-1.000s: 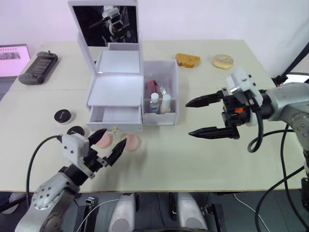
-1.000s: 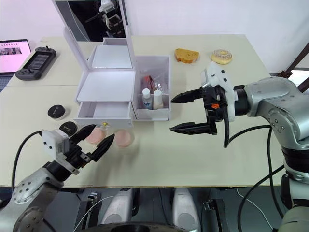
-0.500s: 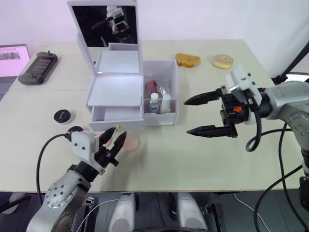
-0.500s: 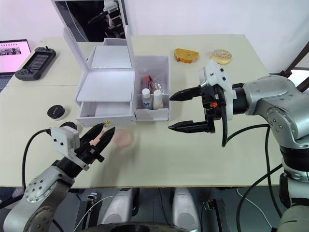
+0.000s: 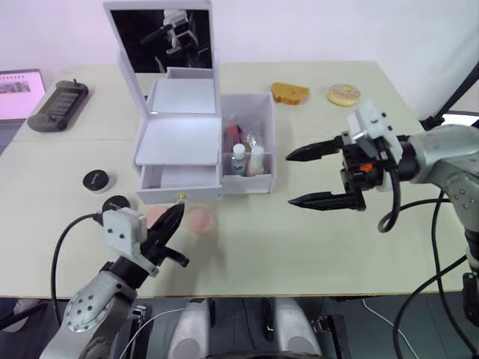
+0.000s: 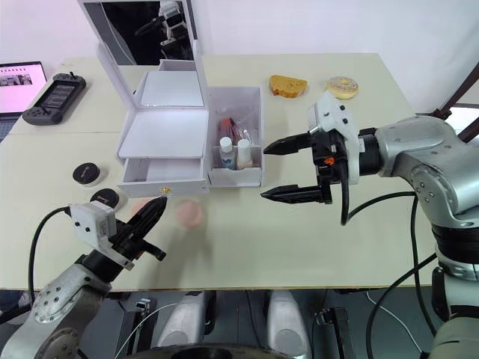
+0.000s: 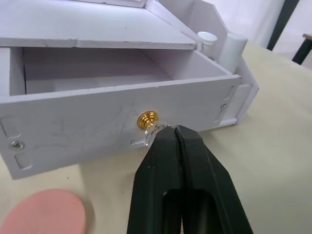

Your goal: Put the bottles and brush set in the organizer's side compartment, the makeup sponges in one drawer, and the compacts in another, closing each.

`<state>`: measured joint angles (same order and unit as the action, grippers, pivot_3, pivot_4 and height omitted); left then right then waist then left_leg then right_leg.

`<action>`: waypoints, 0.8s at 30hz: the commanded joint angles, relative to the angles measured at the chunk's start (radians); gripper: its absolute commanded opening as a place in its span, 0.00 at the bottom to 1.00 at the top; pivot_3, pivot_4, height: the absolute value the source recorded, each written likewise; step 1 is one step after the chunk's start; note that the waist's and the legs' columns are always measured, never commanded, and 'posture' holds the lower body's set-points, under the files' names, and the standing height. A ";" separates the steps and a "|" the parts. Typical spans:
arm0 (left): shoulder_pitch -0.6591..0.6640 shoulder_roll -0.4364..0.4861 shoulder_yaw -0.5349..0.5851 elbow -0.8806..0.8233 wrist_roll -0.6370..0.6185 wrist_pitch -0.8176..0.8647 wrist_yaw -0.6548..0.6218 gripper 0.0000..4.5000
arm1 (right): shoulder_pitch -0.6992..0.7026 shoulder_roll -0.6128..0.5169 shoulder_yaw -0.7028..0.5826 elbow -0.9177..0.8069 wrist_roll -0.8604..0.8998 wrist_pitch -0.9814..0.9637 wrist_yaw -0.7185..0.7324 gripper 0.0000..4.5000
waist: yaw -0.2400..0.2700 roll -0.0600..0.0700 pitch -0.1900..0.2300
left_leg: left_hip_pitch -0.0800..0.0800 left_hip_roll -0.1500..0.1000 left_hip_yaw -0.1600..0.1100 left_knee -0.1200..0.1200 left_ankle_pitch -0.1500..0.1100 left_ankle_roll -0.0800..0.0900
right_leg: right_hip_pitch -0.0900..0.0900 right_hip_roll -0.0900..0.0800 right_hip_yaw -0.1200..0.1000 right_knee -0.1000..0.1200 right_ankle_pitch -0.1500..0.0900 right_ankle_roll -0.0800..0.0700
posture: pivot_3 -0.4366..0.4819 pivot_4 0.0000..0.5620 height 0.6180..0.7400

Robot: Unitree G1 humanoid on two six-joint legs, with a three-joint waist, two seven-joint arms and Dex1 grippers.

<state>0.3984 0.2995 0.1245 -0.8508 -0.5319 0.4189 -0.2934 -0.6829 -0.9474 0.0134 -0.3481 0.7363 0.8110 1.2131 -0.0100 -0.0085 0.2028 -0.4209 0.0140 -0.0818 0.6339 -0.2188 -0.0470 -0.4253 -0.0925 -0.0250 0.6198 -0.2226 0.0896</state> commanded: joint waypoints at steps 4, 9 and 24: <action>0.149 -0.036 -0.009 -0.121 0.091 -0.084 0.050 0.75 | -0.046 0.009 0.006 0.016 -0.009 -0.026 0.026 1.00 | -0.001 0.000 0.000 | 0.000 0.000 0.001 0.000 0.000 0.000 | 0.000 0.000 0.001 -0.001 0.000 0.000 | 0.48 0.27 1.00; 0.139 -0.062 -0.075 -0.095 0.194 -0.088 0.112 0.95 | -0.080 0.024 0.034 0.038 -0.018 -0.028 0.051 1.00 | -0.001 0.000 0.000 | 0.000 0.000 0.001 0.000 0.000 0.000 | 0.000 0.000 0.001 -0.001 -0.001 0.001 | 0.48 0.27 1.00; -0.045 -0.142 -0.198 -0.048 0.335 0.003 0.252 0.95 | -0.148 0.010 0.051 0.072 -0.046 -0.008 0.101 1.00 | 0.001 0.000 0.000 | 0.000 0.000 0.001 0.000 0.000 0.000 | 0.000 0.001 0.002 0.000 0.000 0.000 | 0.48 0.27 1.00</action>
<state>0.3622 0.1641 -0.0679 -0.8664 -0.2192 0.4158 -0.0635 -0.8025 -0.9229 0.0828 -0.2617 0.6906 0.8024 1.3070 -0.0094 -0.0085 0.2028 -0.4207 0.0142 -0.0805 0.6345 -0.2188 -0.0470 -0.4255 -0.0918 -0.0234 0.6204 -0.2222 0.0891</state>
